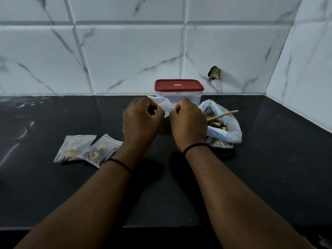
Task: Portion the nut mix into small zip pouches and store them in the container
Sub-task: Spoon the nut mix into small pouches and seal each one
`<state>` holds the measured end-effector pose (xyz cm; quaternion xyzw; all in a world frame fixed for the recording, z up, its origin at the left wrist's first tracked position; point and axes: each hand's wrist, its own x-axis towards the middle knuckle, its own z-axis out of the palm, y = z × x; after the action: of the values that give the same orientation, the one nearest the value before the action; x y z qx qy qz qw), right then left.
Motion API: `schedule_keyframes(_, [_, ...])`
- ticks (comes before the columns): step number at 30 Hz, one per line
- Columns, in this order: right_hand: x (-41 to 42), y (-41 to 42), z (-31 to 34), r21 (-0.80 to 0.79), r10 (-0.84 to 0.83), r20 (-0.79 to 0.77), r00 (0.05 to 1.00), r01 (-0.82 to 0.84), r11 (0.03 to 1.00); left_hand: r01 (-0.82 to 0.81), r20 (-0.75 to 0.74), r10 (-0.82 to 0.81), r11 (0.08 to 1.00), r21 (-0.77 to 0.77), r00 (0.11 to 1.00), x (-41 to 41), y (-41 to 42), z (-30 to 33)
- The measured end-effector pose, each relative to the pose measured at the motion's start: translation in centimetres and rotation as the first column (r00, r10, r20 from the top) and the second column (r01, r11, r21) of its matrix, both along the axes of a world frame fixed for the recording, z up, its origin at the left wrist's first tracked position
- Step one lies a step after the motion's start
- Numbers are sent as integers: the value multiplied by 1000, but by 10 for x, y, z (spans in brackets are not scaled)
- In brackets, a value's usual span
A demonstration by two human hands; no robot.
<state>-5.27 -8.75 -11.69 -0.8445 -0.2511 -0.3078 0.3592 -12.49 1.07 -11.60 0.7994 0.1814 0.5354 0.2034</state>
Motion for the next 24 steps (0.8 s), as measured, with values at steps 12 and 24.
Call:
schedule_keyframes(12, [13,-3,0,400,377,-355,855,-226,888,297,-443,-230,951,89,867,4,24,-10])
schedule_keyframes(24, [-5,-7,6,226,472,-176,864,-432,873,218,-320,-149,957,191,936,15,33,-18])
